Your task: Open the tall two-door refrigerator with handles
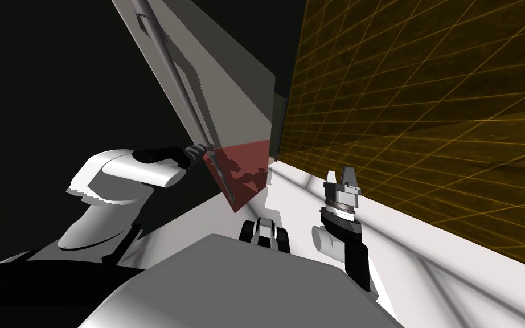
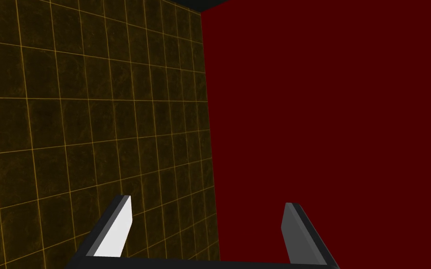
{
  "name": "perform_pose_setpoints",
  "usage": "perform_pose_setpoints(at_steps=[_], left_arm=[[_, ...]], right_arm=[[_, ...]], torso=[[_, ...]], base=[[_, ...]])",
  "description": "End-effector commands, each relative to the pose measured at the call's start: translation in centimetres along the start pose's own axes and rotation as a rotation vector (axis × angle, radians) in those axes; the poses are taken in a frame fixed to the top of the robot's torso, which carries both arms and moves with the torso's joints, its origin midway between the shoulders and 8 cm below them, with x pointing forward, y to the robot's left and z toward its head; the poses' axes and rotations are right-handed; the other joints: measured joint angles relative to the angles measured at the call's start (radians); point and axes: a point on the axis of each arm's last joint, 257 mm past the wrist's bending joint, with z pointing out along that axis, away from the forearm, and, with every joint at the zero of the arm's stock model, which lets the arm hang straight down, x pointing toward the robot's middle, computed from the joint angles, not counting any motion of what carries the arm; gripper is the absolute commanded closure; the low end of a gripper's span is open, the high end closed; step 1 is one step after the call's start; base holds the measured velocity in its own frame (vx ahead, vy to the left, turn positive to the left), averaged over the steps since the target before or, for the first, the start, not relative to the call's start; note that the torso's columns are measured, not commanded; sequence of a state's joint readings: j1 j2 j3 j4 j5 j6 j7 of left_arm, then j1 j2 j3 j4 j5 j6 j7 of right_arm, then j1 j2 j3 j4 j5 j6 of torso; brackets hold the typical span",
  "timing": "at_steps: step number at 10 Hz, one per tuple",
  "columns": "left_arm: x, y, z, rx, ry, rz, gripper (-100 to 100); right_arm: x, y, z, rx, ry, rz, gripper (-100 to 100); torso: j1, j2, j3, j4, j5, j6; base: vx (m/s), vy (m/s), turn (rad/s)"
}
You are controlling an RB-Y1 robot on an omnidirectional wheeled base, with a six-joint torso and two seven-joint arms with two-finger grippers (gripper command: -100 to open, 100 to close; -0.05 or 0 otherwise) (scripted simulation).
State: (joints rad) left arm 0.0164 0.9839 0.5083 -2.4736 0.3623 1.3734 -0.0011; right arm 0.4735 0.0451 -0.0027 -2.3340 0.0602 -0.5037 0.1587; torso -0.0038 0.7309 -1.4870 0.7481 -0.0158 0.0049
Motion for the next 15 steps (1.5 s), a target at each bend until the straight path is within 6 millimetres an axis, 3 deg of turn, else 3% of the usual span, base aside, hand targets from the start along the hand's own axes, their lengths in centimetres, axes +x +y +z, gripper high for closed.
perform_pose_setpoints(at_steps=[1,15], left_arm=[[-2.06,-1.93,-0.75,0.05,-0.045,-0.002,-100],[-2.69,-2.5,-0.97,0.049,-0.051,0.017,-100]], right_arm=[[0.0,0.0,0.0,0.0,0.0,0.0,0],[0.0,0.0,0.0,0.0,0.0,0.0,0]], torso=[[0.001,0.001,0.0,0.0,0.0,-0.001],[-0.004,0.002,0.001,0.001,-0.002,0.002]], base=[[0.006,0.001,0.02],[-0.002,0.003,-0.007]])
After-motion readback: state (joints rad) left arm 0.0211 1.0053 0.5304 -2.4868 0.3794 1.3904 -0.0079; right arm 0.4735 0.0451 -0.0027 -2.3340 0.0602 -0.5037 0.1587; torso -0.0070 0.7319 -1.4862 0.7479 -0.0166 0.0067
